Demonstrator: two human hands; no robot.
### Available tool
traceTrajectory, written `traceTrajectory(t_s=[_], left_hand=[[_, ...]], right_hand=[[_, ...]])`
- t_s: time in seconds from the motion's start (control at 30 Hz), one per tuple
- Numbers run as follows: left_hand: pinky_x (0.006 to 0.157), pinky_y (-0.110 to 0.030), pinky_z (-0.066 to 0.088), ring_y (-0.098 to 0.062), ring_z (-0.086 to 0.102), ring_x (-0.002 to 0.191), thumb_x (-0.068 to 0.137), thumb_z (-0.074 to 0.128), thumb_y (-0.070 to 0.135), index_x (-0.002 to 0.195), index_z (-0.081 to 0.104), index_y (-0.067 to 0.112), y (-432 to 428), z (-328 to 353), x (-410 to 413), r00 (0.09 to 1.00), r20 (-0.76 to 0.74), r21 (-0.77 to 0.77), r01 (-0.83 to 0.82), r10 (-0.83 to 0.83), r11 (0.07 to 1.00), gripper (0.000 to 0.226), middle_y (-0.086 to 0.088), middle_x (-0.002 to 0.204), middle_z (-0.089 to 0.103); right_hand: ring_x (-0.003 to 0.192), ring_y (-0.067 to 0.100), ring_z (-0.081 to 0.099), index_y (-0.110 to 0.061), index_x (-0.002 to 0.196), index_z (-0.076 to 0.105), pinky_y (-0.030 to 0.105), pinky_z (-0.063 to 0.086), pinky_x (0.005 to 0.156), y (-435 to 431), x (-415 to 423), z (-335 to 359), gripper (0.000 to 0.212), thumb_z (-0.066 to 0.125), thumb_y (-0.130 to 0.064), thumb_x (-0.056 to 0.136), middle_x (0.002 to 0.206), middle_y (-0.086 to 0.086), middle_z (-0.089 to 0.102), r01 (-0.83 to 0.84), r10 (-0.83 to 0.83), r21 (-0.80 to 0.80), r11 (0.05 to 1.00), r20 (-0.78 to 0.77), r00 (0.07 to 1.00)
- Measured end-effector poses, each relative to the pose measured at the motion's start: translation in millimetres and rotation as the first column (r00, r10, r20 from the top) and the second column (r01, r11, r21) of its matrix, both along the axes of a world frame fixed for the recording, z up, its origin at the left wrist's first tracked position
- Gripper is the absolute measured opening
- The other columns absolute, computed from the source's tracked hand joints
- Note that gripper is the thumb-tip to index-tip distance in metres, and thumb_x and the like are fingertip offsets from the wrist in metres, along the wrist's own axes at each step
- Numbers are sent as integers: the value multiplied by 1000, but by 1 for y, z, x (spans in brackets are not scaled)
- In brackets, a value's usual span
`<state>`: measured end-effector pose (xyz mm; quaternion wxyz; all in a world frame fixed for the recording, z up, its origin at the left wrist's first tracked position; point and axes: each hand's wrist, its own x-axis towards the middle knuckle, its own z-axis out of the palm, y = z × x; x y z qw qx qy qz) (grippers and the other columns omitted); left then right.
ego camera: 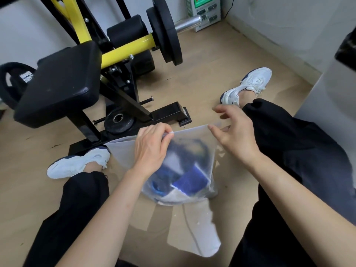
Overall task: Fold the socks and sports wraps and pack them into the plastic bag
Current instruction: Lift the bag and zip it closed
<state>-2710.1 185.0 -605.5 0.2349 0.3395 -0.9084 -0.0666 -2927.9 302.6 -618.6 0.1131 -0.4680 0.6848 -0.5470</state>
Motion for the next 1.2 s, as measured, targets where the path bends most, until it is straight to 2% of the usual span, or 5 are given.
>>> traceTrajectory(t_s=[0.13,0.4,0.53,0.9,1.2], left_hand=[[85,-32,35,-18,58,86,102,52,26,98,59,22,6,-5,5,998,-51,35,-21,23,999,9,11,93,63],[81,-39,39,-23,61,89,101,52,32,104,65,21,13,-10,13,997,-76,26,-6,8,1000,17,8,96,67],[76,-37,37,-22,57,84,100,58,33,101,68,22,16,-10,11,995,-98,-15,13,-15,1000,15,8,91,66],[83,-35,37,-18,60,86,101,54,36,94,65,25,3,-7,42,997,-64,-40,-36,34,999,17,12,92,66],[84,-36,39,-11,57,87,99,52,38,95,65,25,0,-6,68,991,-90,70,-88,94,994,19,12,93,68]], right_hand=[[93,20,53,-19,104,69,37,50,72,-3,34,24,26,77,-27,80,104,-7,65,-57,77,63,996,-378,922],[91,28,56,-22,104,71,41,48,74,-5,37,35,29,79,-34,79,95,-2,70,-66,163,206,976,-500,850],[94,29,61,-23,105,71,39,46,79,-17,44,27,28,76,-36,81,99,-2,72,-203,341,328,923,-447,827],[87,17,61,-28,87,69,38,50,73,-17,33,24,2,70,-29,87,88,-9,68,-222,347,376,900,-308,886],[100,24,59,-23,114,66,34,43,77,-38,78,41,34,73,-36,83,103,-2,68,-269,435,386,882,-448,781]])
